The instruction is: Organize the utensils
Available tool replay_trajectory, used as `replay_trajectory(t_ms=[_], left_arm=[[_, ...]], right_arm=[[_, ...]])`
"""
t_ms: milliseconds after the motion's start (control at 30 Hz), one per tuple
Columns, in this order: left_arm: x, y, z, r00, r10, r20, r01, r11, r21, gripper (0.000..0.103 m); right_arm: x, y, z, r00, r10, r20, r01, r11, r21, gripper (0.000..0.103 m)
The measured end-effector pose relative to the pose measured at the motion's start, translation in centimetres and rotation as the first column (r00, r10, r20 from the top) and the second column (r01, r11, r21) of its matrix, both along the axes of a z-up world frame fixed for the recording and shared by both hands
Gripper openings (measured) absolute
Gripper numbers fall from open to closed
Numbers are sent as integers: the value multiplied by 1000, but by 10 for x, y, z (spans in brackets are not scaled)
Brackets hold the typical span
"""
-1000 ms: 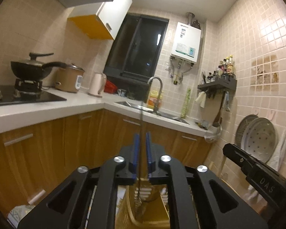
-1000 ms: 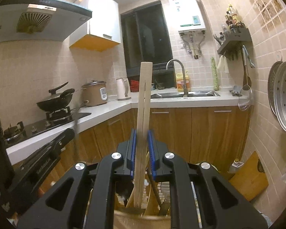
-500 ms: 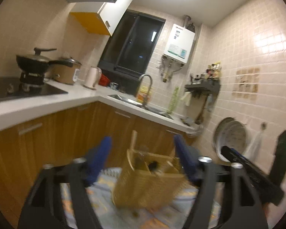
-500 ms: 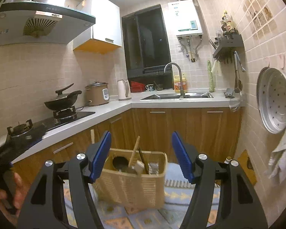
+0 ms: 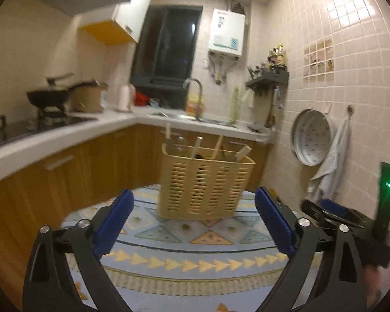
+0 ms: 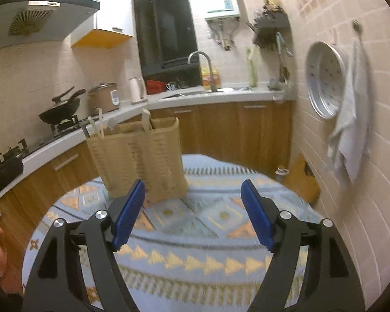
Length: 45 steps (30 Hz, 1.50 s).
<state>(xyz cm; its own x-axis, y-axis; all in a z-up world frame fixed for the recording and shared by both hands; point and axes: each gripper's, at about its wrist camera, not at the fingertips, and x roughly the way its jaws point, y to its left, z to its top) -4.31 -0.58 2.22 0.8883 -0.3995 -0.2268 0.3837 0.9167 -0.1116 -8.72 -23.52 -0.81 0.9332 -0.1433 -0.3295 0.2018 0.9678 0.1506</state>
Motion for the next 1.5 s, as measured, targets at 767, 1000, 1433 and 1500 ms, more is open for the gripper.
replay_trajectory(t_ms=[767,1000,1433,1500], left_arm=[[-5,-5,-38,993,108,39,-109,993,44,92],[-5,-12,-41,992,121,38,-124,988,89,93],[-5,-18,-43,996,80,32,-83,991,104,95],[-5,-18,-43,996,80,31,-83,991,104,95]], right_arm=[[-11,30,-17,998,-35,47,40,993,-111,82],[-6,23,-22,998,-62,15,63,994,-91,82],[-5,24,-25,996,-91,2,91,990,-110,88],[-3,26,-25,996,-87,-4,86,989,-118,88]])
